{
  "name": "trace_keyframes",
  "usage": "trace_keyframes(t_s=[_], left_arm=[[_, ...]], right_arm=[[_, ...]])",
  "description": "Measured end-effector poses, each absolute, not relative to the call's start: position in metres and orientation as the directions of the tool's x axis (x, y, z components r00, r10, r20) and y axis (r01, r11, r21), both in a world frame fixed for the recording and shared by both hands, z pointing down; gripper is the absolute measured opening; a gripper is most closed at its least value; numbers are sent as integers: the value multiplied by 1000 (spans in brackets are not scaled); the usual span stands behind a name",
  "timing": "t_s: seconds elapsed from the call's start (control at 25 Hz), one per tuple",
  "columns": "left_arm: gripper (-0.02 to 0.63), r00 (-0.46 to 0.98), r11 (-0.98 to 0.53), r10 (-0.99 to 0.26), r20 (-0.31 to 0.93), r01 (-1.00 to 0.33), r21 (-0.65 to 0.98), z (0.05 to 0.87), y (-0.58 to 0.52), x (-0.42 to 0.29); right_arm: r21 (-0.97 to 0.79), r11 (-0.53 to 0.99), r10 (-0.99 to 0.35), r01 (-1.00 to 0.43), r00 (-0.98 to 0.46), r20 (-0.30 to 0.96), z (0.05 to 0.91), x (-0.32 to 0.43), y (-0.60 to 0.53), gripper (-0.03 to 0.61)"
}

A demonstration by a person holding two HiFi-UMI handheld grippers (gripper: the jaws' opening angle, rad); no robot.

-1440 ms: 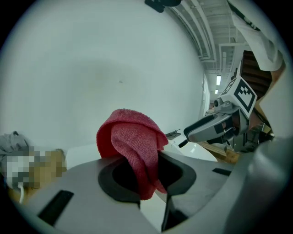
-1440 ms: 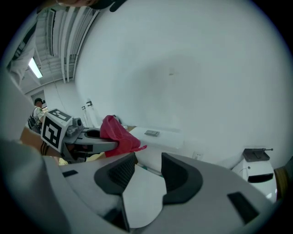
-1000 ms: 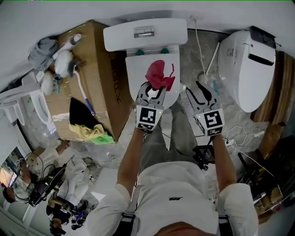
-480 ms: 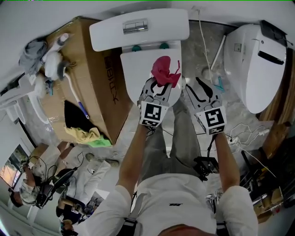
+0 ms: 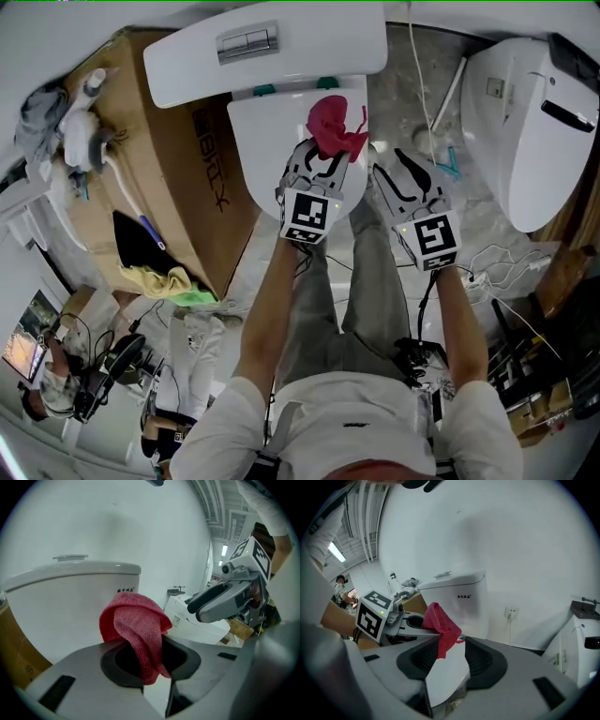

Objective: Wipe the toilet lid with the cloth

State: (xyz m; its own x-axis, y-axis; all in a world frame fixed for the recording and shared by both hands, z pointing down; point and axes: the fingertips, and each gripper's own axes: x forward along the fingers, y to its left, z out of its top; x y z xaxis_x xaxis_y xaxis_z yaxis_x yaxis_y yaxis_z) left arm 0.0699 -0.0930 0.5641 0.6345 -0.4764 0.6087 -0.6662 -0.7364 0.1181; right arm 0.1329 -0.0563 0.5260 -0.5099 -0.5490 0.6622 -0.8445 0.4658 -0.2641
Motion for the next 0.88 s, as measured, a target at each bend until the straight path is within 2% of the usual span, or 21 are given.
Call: trace_keyframes(t_s=[0.68, 0.88], left_arm=[[109, 674, -790, -389, 628, -595, 148, 655, -105, 122], [109, 650, -794, -343, 678, -586, 161, 688, -105, 126]], right_arm=[[-289, 445, -511, -847, -506, 695, 597, 144, -55, 187], [-287, 446, -507, -848, -504, 699, 605, 141, -52, 187]])
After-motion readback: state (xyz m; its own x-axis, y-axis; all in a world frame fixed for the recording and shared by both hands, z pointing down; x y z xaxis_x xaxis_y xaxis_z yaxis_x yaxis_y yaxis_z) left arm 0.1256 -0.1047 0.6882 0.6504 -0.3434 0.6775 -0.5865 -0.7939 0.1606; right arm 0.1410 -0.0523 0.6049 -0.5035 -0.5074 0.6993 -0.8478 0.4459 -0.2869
